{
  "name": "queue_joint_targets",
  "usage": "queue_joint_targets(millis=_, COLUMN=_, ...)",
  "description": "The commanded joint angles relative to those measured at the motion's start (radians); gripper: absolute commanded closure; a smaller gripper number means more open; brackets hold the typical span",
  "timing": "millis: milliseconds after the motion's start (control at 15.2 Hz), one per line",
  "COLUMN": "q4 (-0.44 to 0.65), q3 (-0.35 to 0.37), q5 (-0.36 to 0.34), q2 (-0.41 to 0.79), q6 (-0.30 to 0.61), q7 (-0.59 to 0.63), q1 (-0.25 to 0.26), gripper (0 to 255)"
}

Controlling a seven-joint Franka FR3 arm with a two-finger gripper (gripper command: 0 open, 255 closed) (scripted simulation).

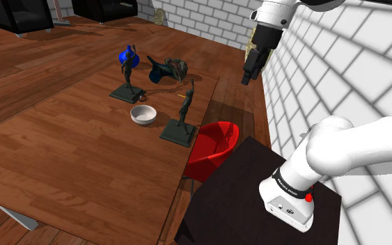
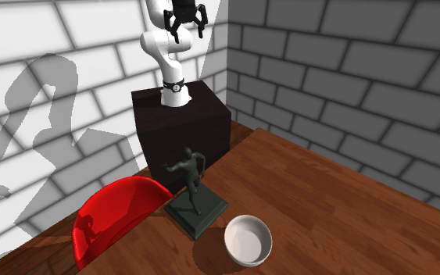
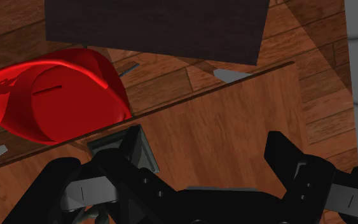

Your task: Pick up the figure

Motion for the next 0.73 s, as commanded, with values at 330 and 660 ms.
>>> queue_joint_targets(millis=330, q4=-0.005, q3=0.010, q5=-0.029, q2=0.148, q6=0.168, q7=0.005, q1=-0.022, gripper=0)
queue_joint_targets(millis=660, q4=0.025, q3=0.017, q5=-0.064, q2=0.316, q6=0.322, q7=0.019, q1=-0.046, gripper=0)
